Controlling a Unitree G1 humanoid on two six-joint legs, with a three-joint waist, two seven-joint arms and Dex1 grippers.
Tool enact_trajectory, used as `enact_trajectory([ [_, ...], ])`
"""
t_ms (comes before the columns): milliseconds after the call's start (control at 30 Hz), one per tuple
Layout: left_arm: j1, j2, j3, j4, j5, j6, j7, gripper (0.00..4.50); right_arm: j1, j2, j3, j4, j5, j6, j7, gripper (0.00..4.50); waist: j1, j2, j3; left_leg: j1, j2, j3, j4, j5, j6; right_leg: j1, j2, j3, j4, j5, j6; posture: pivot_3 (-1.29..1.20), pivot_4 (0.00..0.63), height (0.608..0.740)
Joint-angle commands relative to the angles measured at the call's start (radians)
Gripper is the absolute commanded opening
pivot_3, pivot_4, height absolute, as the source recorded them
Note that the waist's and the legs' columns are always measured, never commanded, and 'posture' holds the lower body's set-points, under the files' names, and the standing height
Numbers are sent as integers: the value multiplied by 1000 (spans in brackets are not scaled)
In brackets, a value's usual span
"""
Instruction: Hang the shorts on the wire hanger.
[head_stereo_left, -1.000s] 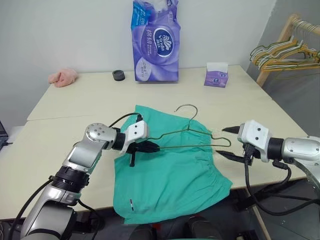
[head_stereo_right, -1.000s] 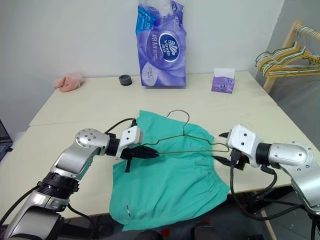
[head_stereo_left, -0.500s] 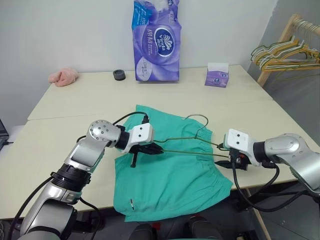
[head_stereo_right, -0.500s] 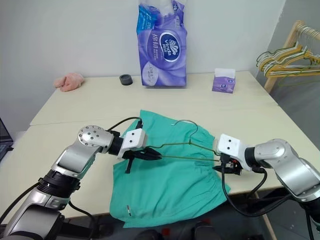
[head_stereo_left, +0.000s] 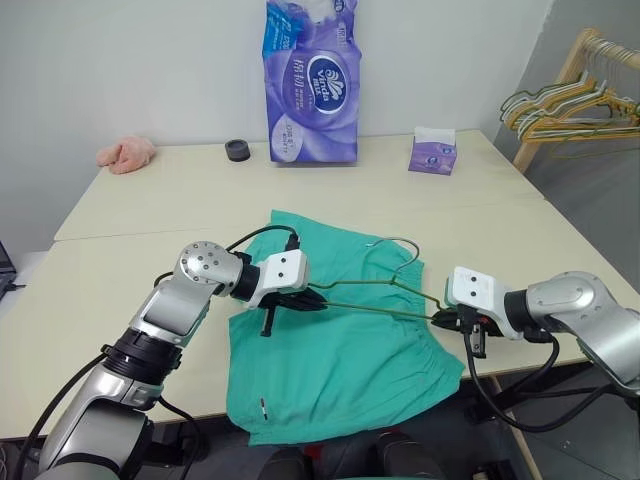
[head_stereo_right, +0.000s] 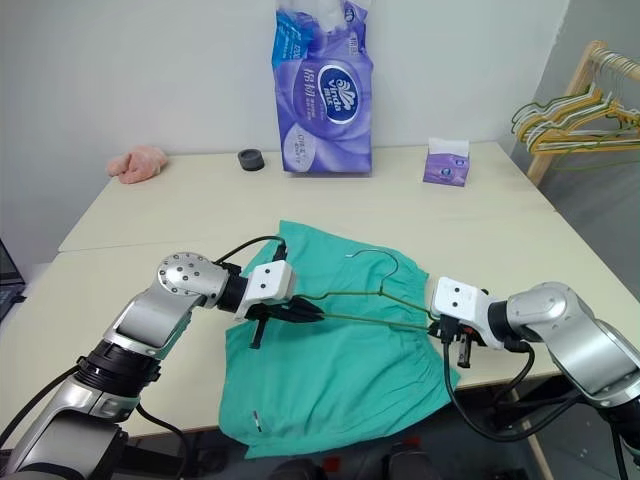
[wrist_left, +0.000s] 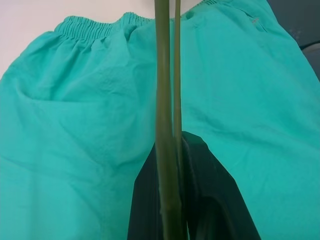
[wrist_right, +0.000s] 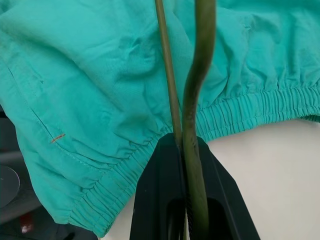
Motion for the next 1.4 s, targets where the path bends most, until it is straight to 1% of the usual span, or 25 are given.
enact_trajectory([
  [33, -1, -24, 43, -44, -84, 63, -4, 534, 10, -13, -25, -45, 2, -12, 11, 0, -1, 0, 0, 0, 0, 0, 0, 0, 0, 0, 0, 0, 0, 0, 0, -129, 43, 740],
  [67, -3, -28, 46, -39, -87, 61, -2, 748, 13, -14, -27, -44, -1, -18, 9, 0, -1, 0, 0, 0, 0, 0, 0, 0, 0, 0, 0, 0, 0, 0, 0, -130, 43, 740],
  [133, -7, -40, 60, -24, -108, 72, 8, 1333, 19, -11, -36, -43, 1, -20, 6, 0, -1, 0, 0, 0, 0, 0, 0, 0, 0, 0, 0, 0, 0, 0, 1, -132, 41, 740],
  [167, -11, -57, 81, -16, -141, 110, 23, 1602, 22, -13, -38, -40, -6, -28, 3, 0, -1, 0, 0, 0, 0, 0, 0, 0, 0, 0, 0, 0, 0, 0, 1, -136, 40, 740],
  [200, -19, -77, 106, -3, -176, 160, 46, 1970, 26, -15, -42, -37, -9, -34, 2, 0, -1, 0, 0, 0, 0, 0, 0, 0, 0, 0, 0, 0, 0, 0, 1, -136, 40, 740],
  [267, -40, -111, 153, 71, -179, 160, 115, 2597, 41, -15, -59, -34, -7, -30, -8, 0, -1, 0, 0, 0, 0, 0, 1, 0, 0, 0, 0, 0, 0, 0, 1, -146, 38, 740],
  [333, -62, -119, 191, 125, -188, 175, 143, 3152, 68, -16, -84, -40, 1, -17, -20, 0, -2, -1, 0, 0, 0, 0, 1, 0, 0, 0, 0, -1, 0, 0, 1, -157, 39, 740],
  [467, -104, -117, 265, 217, -220, 207, 173, 3152, 169, -26, -171, -70, 23, 17, -44, 0, -3, -1, 0, 0, 0, -1, 1, 0, 0, 0, 0, -1, 0, 0, 0, -170, 43, 740],
  [533, -121, -105, 288, 265, -215, 197, 180, 3152, 243, -29, -235, -90, 35, 36, -61, 0, -3, -1, 0, -1, 0, -1, 1, 0, 0, 0, 0, -1, 0, 0, 0, -177, 46, 740],
  [633, -134, -86, 297, 315, -196, 179, 183, 3152, 376, -2, -368, -134, 66, 90, -95, 0, -4, -1, 0, -1, 0, -1, 1, 0, 0, 0, 0, -1, 0, 0, 0, -189, 52, 740],
  [667, -124, -79, 289, 304, -206, 199, 160, 3152, 442, 32, -450, -149, 84, 131, -113, 0, -3, -1, 0, -1, 0, -1, 1, 0, 0, 0, 0, -1, 0, 0, 0, -196, 55, 740],
  [733, -106, -66, 274, 279, -223, 231, 118, 3152, 528, 75, -554, -174, 109, 182, -137, 0, -2, -1, -1, -1, 0, -2, 1, 0, 0, 1, 0, -1, 1, 0, 0, -203, 58, 740],
  [833, -67, -29, 230, 224, -224, 258, 30, 3152, 604, 136, -664, -204, 150, 253, -166, 0, -7, -1, -1, 0, 0, -1, 1, 0, 0, 1, 0, 0, 1, 0, 1, -210, 60, 740],
  [900, -52, -12, 210, 203, -219, 265, -5, 3152, 639, 162, -710, -216, 164, 283, -182, 0, -14, -1, -1, 0, 0, 0, 1, 0, 0, 1, 0, 0, 0, 0, 1, -222, 62, 740],
  [967, -40, 5, 173, 180, -208, 260, -51, 3152, 719, 227, -779, -226, 172, 320, -213, 0, -18, -2, -1, 0, 0, 0, 0, 0, 0, 1, 0, 0, 0, -1, 1, -225, 61, 740],
  [1033, -42, 9, 158, 178, -204, 257, -68, 3152, 752, 271, -809, -244, 193, 354, -237, 0, -18, -1, -1, 0, 0, -1, 0, 0, -1, 1, 0, -1, 0, -1, 1, -228, 61, 740],
  [1100, -50, 6, 154, 189, -201, 252, -70, 3152, 759, 281, -804, -252, 204, 370, -251, 0, -25, -1, -1, 0, 0, -1, 0, 0, -1, 1, 0, 0, 0, -1, 1, -232, 61, 740],
  [1300, -62, -1, 141, 222, -180, 221, -84, 3152, 770, 271, -772, -261, 222, 383, -274, 0, -39, -1, -1, 1, 0, 1, -1, 0, -1, 1, 0, 1, 0, -2, 3, -232, 63, 740],
  [1400, -61, -8, 142, 235, -173, 206, -84, 3152, 750, 261, -743, -272, 242, 398, -282, 0, -46, -1, -1, 1, 0, 1, -1, -1, -1, 1, 1, 1, 0, -2, 4, -229, 63, 740],
])
